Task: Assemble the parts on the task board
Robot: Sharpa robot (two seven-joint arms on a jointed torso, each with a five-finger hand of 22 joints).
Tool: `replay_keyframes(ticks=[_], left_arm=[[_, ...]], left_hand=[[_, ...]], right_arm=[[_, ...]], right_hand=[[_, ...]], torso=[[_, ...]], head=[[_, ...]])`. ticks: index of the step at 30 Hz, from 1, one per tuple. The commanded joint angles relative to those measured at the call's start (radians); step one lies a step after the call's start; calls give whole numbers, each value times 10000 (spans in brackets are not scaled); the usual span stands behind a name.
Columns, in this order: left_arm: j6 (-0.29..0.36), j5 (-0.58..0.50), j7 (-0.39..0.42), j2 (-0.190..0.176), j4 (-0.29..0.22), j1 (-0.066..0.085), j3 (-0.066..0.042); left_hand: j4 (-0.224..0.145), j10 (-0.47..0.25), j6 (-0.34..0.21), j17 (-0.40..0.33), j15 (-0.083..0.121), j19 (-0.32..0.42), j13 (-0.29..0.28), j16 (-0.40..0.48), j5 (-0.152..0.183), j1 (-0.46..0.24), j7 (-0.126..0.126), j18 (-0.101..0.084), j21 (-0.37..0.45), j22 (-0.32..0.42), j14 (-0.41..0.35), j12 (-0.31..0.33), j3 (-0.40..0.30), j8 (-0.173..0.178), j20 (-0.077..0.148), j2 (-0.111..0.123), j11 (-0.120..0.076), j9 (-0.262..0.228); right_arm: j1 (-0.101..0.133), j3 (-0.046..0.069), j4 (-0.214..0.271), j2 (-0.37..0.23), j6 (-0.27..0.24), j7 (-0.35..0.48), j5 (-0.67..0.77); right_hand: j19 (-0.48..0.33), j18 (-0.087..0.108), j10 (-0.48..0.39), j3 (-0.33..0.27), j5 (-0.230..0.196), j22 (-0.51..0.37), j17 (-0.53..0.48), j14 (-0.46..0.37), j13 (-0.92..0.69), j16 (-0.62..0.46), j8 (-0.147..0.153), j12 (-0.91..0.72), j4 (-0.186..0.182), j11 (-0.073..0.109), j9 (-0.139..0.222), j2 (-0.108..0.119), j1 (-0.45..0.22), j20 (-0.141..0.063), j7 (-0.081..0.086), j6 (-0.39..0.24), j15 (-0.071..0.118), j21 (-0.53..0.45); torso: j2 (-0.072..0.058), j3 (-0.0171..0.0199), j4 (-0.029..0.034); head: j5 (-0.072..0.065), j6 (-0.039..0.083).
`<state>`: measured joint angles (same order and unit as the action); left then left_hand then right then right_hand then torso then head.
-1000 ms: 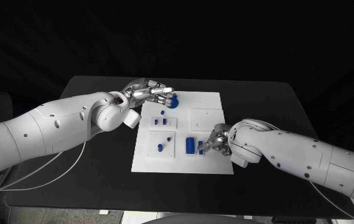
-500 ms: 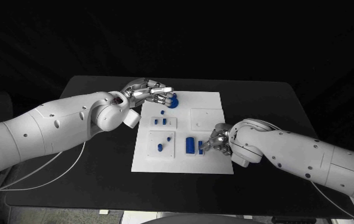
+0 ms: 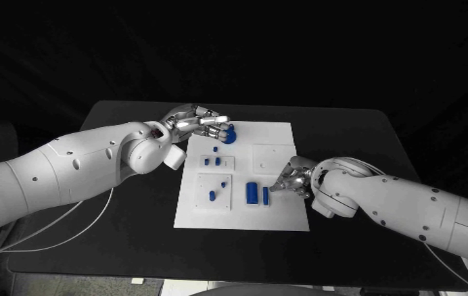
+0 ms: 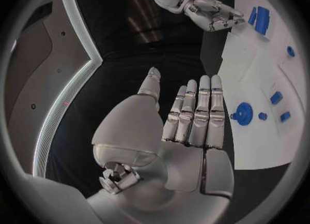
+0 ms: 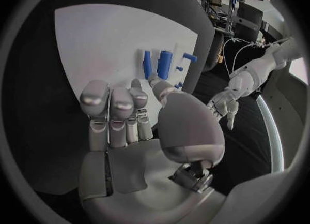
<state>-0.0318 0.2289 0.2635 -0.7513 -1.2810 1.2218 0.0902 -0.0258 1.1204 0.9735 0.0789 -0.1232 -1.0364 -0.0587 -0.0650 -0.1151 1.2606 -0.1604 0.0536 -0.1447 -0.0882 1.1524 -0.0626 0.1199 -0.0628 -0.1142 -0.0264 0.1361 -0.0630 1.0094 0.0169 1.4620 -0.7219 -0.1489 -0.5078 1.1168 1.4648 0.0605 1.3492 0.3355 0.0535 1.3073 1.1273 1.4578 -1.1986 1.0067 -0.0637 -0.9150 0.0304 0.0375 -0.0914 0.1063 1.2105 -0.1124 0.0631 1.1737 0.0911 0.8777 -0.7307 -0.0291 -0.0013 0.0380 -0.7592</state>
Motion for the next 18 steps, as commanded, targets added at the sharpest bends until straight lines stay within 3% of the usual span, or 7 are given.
replay_keyframes(ticks=[1, 3, 6, 10, 18], left_arm=[[-33, 9, 181, 16, -23, 4, -5], [0, 3, 237, 16, -25, 4, -5], [28, -3, 278, 18, -25, 4, -5], [34, -7, 298, 23, -21, 4, -5], [25, -9, 290, 31, -11, 4, -5]], left_hand=[[52, -68, -52, 11, -25, 22, -14, 29, 5, 1, 8, 131, -57, 9, 18, 15, 6, -25, 30, -124, 14, -11], [51, -68, -51, 11, -25, 22, -14, 29, 5, 2, 8, 132, -57, 9, 18, 15, 6, -25, 31, -124, 14, -11], [39, -58, -42, 10, -23, 18, -14, 30, 0, 16, 11, 132, -59, 9, 21, 16, 1, -25, 32, -135, 12, -11], [27, -49, -34, 12, -19, 12, -14, 29, -8, 23, 13, 132, -63, 9, 34, 16, 1, -24, 36, -149, 7, -11], [27, -49, -34, 12, -19, 12, -14, 29, -8, 23, 13, 132, -63, 9, 34, 16, 1, -24, 36, -149, 7, -11]], right_arm=[[-10, 6, 31, -62, -896, 1746, 1258], [-17, 9, 25, -94, -1059, 2262, 1633], [-30, 10, 6, -101, -1155, 2776, 2081], [-57, 10, -41, -65, -1141, 3197, 2623], [-146, 3, -174, 54, -864, 3358, 3029]], right_hand=[[202, -59, 43, 498, 65, 1168, -9, 65, -70, -20, 8, -118, 628, -105, 118, -272, 418, 36, 75, -60, -41, 132], [177, -35, 43, 892, 46, 1172, -21, 61, -104, -4, 9, -191, 1080, -124, 235, -428, 381, 77, 103, -24, -66, 194], [148, -22, 51, 1127, 47, 1179, -29, 60, -108, 26, 13, -240, 1459, -160, 262, -568, 361, 117, 143, -32, -103, 273], [114, -14, 52, 1283, 32, 1180, -37, 54, -100, 63, 10, -286, 1660, -193, 273, -667, 318, 147, 166, -39, -129, 344], [87, -6, 39, 1363, 31, 1175, -44, 44, -80, 86, 10, -303, 1713, -189, 274, -723, 241, 146, 157, 12, -122, 381]], torso=[[-5, 11, -9], [-4, 18, -5], [-3, 15, -4], [-2, 16, -3], [-6, 2, 15]], head=[[21, 5], [10, 3], [11, 0], [11, -12], [9, -45]])
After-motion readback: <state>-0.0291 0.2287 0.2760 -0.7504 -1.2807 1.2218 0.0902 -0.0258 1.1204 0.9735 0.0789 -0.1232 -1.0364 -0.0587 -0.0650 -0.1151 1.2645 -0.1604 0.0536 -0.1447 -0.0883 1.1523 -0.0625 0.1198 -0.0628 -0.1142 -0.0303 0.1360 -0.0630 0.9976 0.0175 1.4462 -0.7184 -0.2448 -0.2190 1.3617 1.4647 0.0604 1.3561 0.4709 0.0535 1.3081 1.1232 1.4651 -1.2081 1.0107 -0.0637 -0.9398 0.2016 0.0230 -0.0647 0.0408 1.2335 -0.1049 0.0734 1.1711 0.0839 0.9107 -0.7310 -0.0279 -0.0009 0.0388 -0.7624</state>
